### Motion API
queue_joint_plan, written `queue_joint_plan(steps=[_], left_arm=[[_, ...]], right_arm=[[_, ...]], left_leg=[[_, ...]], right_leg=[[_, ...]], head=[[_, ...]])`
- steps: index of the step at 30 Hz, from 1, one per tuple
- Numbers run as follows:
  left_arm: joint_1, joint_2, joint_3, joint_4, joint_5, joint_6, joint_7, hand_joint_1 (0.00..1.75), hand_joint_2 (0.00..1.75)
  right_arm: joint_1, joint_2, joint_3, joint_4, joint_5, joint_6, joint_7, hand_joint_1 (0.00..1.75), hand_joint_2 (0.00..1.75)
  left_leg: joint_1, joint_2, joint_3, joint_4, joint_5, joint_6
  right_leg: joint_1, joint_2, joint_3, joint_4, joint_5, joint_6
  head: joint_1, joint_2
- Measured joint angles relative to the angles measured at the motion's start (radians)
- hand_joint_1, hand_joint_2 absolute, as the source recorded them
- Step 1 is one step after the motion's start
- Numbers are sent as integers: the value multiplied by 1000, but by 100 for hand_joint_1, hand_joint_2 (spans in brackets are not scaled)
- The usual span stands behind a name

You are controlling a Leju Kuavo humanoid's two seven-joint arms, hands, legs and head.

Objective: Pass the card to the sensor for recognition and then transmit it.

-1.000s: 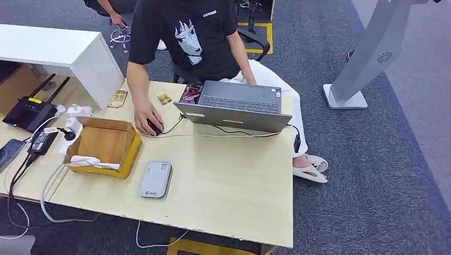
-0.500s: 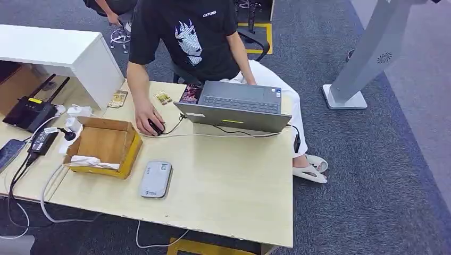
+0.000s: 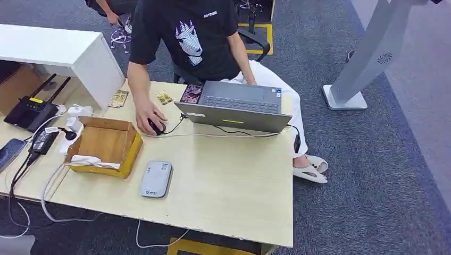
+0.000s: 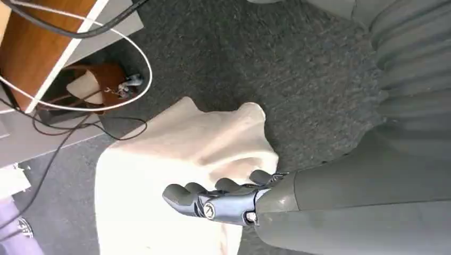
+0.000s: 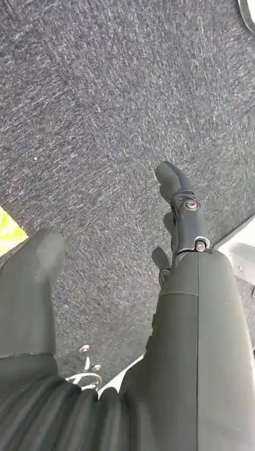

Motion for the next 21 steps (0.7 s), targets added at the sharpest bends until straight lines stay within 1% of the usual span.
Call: queue_joint_plan(steps=[2, 7, 11, 15, 17, 19, 21], left_arm=[[5, 2, -5, -18, -3, 1, 2, 0, 175], [20, -8, -58, -150, -55, 11, -11, 0, 175], [41, -13, -128, -263, -98, 24, -22, 0, 175], [72, -9, -202, -387, -113, 32, -38, 0, 175], [80, -6, -232, -444, -118, 28, -43, 0, 175], [81, 0, -265, -499, -127, 9, -44, 0, 175], [78, 9, -295, -534, -139, -7, -43, 0, 175]], right_arm=[[0, 0, -1, 0, 0, 0, 0, 0, 175], [-2, 2, -25, 0, 28, 2, 3, 0, 175], [-2, 6, -52, 0, 59, 3, 10, 0, 175], [-2, 12, -88, 0, 98, 5, 16, 0, 175], [-3, 17, -108, 0, 121, 6, 19, 0, 175], [-4, 22, -133, 0, 151, 11, 21, 0, 175], [-7, 25, -153, 0, 175, 18, 24, 0, 175]], left_leg=[[1, 1, 1, 0, 0, 0], [0, 0, 0, 0, 0, 0], [0, 0, 1, 0, 0, 0], [1, 0, 1, 0, 0, 0], [1, 0, 1, 0, 0, 0], [1, 0, 1, 0, 0, 0], [1, 0, 0, 0, 0, 0]], right_leg=[[0, 1, 0, 0, 0, 0], [0, 0, 0, 0, 0, 0], [0, 1, 0, 0, 0, 0], [0, 0, 0, 0, 0, 0], [0, 0, 0, 0, 0, 0], [0, 0, -1, 0, 0, 0], [0, 0, 1, 0, 0, 0]], head=[[0, 0], [0, 0], [0, 0], [0, 0], [0, 0], [0, 0], [0, 0]])
